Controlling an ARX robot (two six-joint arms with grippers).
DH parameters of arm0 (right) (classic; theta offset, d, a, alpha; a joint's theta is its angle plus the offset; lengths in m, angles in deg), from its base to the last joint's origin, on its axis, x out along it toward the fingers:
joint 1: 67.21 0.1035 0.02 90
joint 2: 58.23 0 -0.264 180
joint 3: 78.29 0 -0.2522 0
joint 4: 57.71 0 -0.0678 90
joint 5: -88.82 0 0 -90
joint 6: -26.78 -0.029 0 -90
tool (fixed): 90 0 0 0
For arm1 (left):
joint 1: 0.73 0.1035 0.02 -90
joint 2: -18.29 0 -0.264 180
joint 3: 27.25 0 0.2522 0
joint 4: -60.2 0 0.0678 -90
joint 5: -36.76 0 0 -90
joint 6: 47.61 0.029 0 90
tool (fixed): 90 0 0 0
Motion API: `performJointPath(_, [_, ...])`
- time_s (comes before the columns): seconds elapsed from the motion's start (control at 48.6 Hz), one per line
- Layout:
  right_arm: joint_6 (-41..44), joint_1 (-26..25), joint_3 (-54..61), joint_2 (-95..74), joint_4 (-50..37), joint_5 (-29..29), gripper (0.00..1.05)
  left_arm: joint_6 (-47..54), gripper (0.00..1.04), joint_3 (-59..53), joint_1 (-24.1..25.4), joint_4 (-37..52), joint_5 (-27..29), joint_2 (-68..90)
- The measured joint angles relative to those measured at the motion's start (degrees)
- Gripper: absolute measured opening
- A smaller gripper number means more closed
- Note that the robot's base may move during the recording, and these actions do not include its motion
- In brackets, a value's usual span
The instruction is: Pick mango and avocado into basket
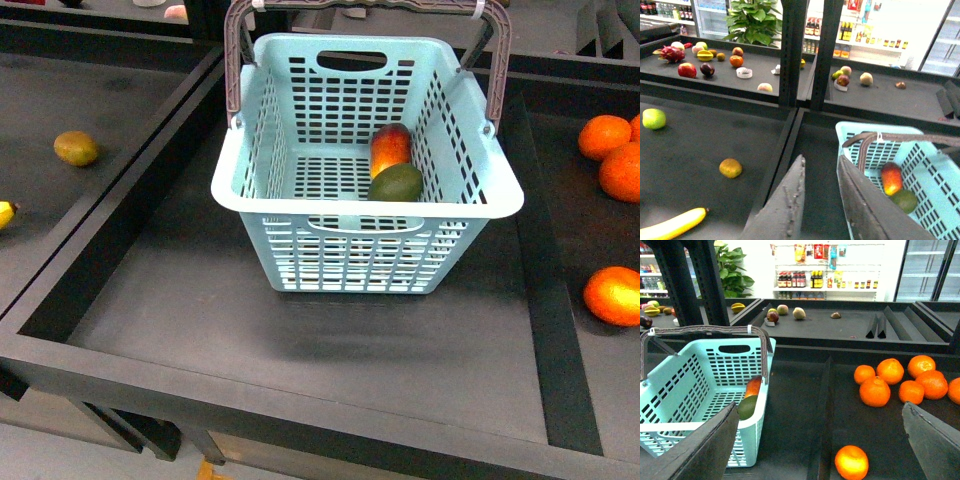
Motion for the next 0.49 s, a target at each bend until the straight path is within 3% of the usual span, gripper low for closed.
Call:
performJointPath(0.082, [0.00, 0.00, 0.00, 0.00, 0.00, -0.02, 0.97, 2.19, 0.04, -5.86, 0.00, 1.86, -0.02, -3.15])
performJointPath(0.103, [0.00, 0.00, 0.00, 0.00, 0.00, -0.02, 0.97, 2.32, 0.02, -7.06, 0.00, 2.23, -0.02, -4.02])
performJointPath(0.494, [0.00, 0.00, 0.00, 0.00, 0.00, -0.02, 0.97, 3.13, 0.03, -18.80, 0.00, 2.78, 0.00, -15.56])
